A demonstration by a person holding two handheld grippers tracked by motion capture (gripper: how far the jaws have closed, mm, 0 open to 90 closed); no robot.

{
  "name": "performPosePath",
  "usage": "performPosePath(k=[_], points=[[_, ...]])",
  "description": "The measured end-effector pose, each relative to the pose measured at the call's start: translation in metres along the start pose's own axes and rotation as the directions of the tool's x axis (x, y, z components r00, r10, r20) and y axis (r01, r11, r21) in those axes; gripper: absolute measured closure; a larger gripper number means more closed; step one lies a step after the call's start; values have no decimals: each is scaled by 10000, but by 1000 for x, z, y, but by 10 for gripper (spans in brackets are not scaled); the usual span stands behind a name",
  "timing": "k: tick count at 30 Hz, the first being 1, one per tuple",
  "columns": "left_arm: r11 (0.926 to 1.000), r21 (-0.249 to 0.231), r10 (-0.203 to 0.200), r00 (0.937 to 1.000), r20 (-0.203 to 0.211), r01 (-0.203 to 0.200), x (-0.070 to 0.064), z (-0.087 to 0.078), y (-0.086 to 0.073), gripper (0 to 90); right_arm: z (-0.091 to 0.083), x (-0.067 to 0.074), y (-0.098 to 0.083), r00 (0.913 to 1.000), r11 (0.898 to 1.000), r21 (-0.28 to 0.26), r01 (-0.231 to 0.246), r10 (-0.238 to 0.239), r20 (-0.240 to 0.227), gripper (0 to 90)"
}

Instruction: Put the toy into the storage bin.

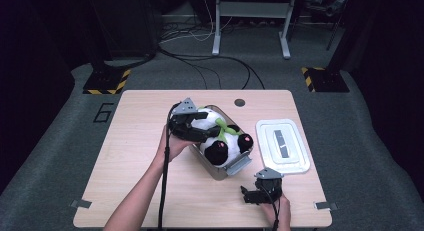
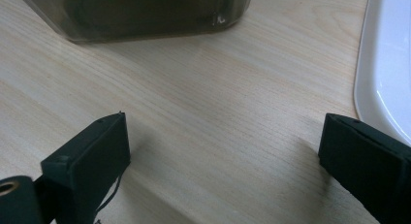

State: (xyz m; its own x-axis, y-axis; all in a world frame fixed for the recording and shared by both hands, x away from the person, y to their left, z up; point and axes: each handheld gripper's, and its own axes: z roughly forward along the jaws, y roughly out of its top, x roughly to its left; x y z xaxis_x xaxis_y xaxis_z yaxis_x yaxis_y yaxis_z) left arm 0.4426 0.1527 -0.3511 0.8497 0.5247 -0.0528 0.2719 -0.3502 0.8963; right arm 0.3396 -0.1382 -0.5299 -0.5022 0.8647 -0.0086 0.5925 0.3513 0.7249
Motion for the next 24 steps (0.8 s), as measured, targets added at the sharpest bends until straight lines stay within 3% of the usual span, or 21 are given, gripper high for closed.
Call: performPosePath(k=[7,10,13,17,24], points=[[9975,660,-240,9997,-67,243,-3,0,-19,227,0,1,0,9999,9999,-31,-109,109,69,41],[9909,1304,-313,9991,-276,346,-5,11,-34,248,0,0,0,10000,10000,-20,-80,80,53,41],[9868,1517,-515,9981,-329,560,-5,15,-40,264,0,1,0,9999,9999,-27,-104,105,71,41],[9810,1877,-403,9980,-491,488,-8,18,-46,268,0,1,0,9998,9999,-24,-152,153,83,42],[9934,786,-808,9959,-406,838,-8,-3,-36,219,0,1,0,9998,9999,-25,-154,154,83,42]])
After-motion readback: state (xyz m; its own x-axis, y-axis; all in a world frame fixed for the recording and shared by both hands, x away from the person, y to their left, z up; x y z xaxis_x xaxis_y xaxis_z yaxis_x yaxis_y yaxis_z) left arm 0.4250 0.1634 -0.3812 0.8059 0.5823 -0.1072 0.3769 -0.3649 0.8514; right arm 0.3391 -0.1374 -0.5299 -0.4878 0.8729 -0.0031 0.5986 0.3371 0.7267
